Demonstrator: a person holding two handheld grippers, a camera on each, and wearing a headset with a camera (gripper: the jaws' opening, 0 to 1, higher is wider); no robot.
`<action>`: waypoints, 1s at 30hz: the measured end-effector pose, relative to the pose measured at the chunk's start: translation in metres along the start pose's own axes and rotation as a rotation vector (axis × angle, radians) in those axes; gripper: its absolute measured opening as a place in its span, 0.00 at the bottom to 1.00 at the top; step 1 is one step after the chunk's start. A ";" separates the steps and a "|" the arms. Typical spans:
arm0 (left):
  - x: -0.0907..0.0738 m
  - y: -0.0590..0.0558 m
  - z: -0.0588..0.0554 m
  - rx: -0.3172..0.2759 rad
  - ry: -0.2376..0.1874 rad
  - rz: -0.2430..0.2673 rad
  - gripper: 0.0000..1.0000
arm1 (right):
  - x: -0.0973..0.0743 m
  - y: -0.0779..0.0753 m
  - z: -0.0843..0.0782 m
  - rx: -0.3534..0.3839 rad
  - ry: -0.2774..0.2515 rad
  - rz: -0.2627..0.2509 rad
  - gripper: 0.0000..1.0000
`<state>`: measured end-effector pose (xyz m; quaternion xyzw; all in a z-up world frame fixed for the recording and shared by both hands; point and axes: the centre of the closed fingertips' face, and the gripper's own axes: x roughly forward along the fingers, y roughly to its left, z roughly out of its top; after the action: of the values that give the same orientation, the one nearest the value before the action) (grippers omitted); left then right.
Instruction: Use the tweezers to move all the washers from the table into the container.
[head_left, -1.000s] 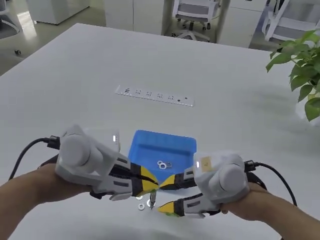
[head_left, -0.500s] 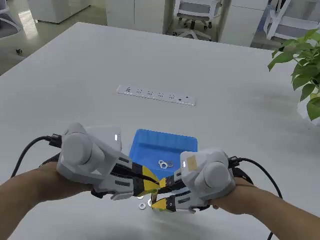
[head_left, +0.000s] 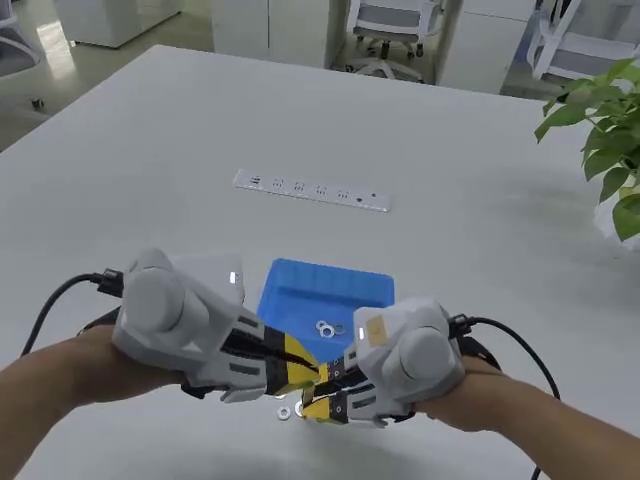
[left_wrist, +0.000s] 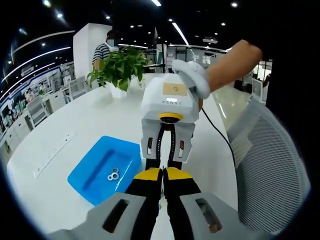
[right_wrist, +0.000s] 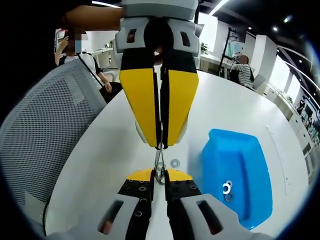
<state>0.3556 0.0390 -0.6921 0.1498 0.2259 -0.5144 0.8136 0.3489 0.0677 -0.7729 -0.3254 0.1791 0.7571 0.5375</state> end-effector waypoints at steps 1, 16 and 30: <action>0.000 0.000 0.000 0.002 0.000 -0.002 0.06 | 0.000 0.001 0.000 0.001 0.000 0.002 0.09; -0.004 -0.001 0.010 -0.002 -0.036 -0.008 0.16 | -0.008 0.000 0.001 0.040 0.001 -0.006 0.09; -0.020 0.003 0.000 -0.068 -0.047 0.045 0.45 | -0.025 -0.006 0.015 0.024 -0.009 -0.031 0.09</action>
<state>0.3514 0.0556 -0.6812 0.1151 0.2206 -0.4912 0.8347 0.3550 0.0621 -0.7446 -0.3182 0.1805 0.7479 0.5539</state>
